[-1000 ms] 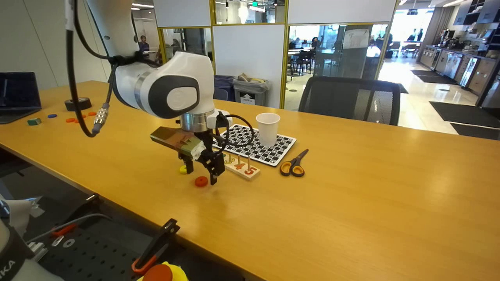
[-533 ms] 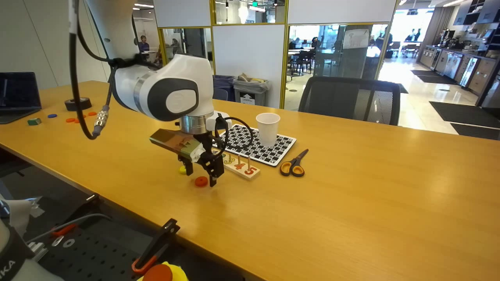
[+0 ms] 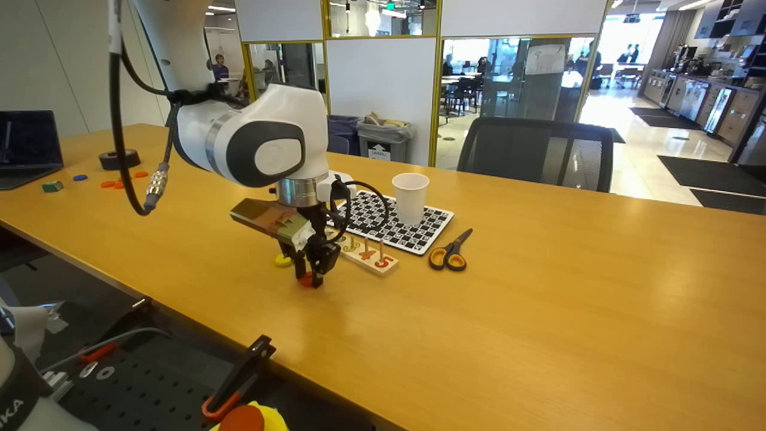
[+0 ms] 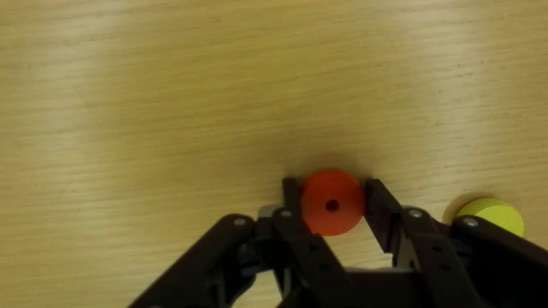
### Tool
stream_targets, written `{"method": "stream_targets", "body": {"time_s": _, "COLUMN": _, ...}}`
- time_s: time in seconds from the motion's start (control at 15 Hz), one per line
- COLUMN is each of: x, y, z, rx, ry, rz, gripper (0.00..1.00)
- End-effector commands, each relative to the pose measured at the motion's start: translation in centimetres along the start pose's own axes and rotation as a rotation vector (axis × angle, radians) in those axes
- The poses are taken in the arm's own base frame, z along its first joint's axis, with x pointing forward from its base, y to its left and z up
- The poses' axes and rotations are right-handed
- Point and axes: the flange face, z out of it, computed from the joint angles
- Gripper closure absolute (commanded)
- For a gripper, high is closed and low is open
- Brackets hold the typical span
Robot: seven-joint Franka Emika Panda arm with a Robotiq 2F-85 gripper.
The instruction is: Pick up the orange tokens from the table and put them in the white cup. Put the yellow tokens in the colourless cup.
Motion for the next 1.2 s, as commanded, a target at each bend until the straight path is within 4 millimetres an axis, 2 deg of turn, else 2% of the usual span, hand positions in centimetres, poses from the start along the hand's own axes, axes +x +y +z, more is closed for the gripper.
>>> {"method": "stream_targets", "body": {"time_s": 0.0, "x": 0.4, "y": -0.1, "z": -1.4, "rx": -0.018, "ry": 0.057, "rz": -0.005, "gripper": 0.83}}
{"method": "stream_targets", "body": {"time_s": 0.13, "x": 1.4, "y": 0.0, "z": -3.7, "rx": -0.039, "ry": 0.114, "rz": -0.023, "gripper": 0.83}}
{"method": "stream_targets", "body": {"time_s": 0.33, "x": 3.6, "y": 0.2, "z": -8.4, "rx": -0.063, "ry": 0.213, "rz": -0.058, "gripper": 0.83}}
{"method": "stream_targets", "body": {"time_s": 0.47, "x": 5.7, "y": 0.0, "z": -11.6, "rx": -0.076, "ry": 0.311, "rz": -0.063, "gripper": 0.83}}
{"method": "stream_targets", "body": {"time_s": 0.67, "x": 9.4, "y": -0.4, "z": -14.9, "rx": -0.083, "ry": 0.427, "rz": -0.04, "gripper": 0.83}}
{"method": "stream_targets", "body": {"time_s": 0.93, "x": 15.0, "y": 0.2, "z": -16.7, "rx": -0.111, "ry": 0.508, "rz": 0.018, "gripper": 0.83}}
{"method": "stream_targets", "body": {"time_s": 1.13, "x": 18.4, "y": 0.8, "z": -16.3, "rx": -0.136, "ry": 0.512, "rz": 0.055, "gripper": 0.83}}
